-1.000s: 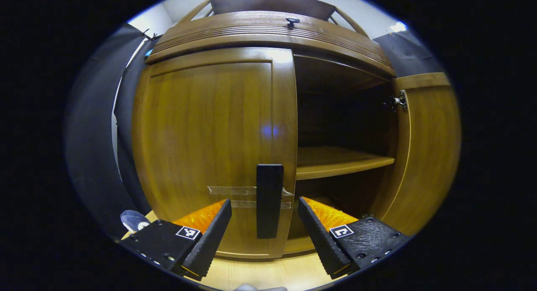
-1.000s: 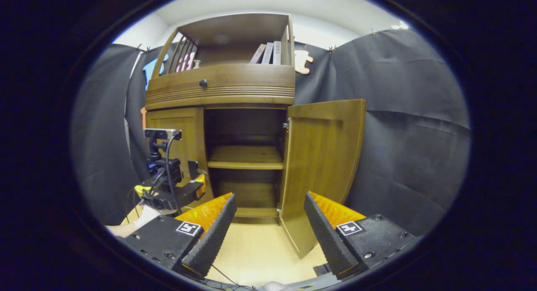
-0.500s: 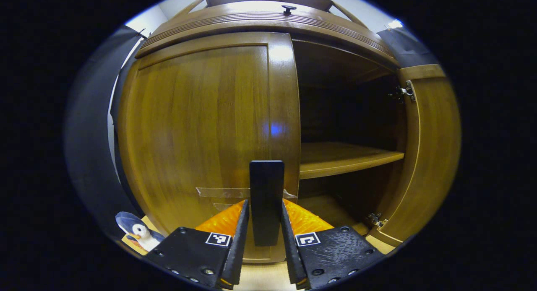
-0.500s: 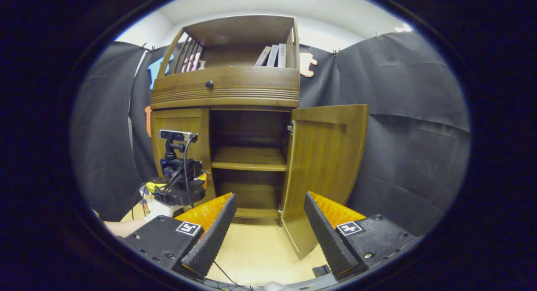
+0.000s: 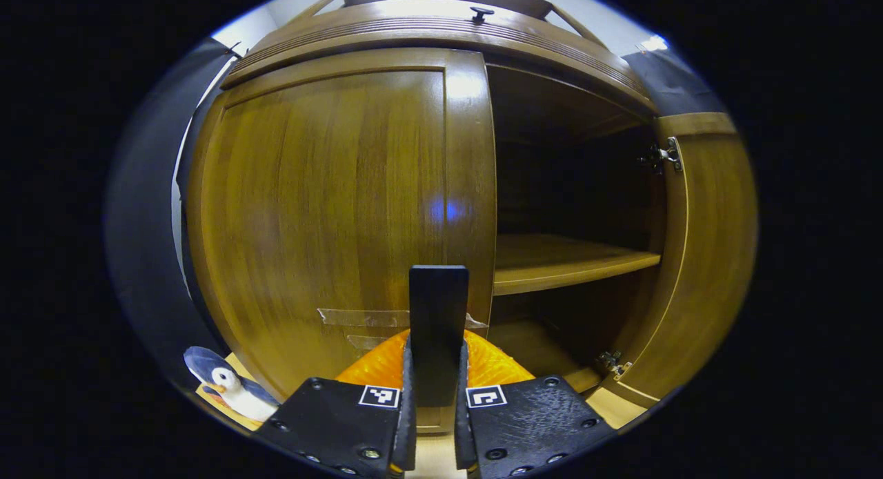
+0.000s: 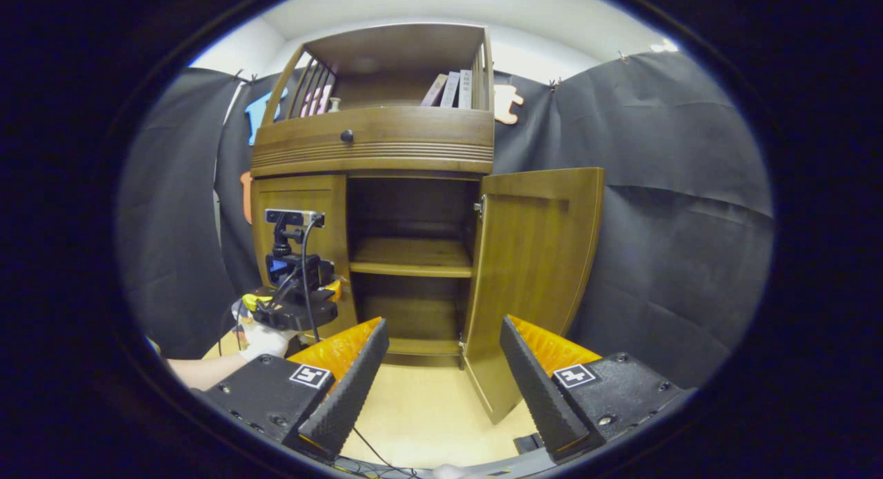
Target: Open the right door of the double-door shoe cabinet with the right hand, and open the left door with the left hand.
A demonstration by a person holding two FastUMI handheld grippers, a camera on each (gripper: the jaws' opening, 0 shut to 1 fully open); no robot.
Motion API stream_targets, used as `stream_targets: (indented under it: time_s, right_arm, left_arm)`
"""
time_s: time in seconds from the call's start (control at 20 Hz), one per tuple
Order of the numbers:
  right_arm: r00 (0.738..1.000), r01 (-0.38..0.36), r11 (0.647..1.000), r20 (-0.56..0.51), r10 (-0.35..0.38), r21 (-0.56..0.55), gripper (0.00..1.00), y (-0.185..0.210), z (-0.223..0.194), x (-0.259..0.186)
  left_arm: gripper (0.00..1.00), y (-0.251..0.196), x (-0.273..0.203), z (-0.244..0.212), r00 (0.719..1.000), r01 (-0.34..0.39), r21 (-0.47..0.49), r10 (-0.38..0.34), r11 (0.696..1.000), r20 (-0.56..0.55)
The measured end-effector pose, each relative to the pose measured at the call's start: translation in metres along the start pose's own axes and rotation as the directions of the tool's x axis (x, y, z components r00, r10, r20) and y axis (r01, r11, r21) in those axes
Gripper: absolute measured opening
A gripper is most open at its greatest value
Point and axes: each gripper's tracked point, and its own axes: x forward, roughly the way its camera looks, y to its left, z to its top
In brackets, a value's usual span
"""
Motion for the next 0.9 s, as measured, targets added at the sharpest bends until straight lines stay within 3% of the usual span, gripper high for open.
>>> stream_targets:
  time_s: [0.35, 0.9]
  right_arm:
    - [1.000, -0.023, 1.000, 0.003, 0.023, -0.003, 1.00, 0.001, 0.002, 0.000]
    - [0.993, -0.117, 0.993, -0.007, 0.117, -0.006, 1.00, 0.016, -0.012, -0.017]
  left_arm:
    - [0.21, 0.001, -0.031, -0.004, 0.999, 0.048, -0.010, -0.048, 0.999, -0.002]
    - [0.20, 0.021, -0.106, -0.011, 0.999, 0.050, -0.004, -0.051, 0.999, -0.014]
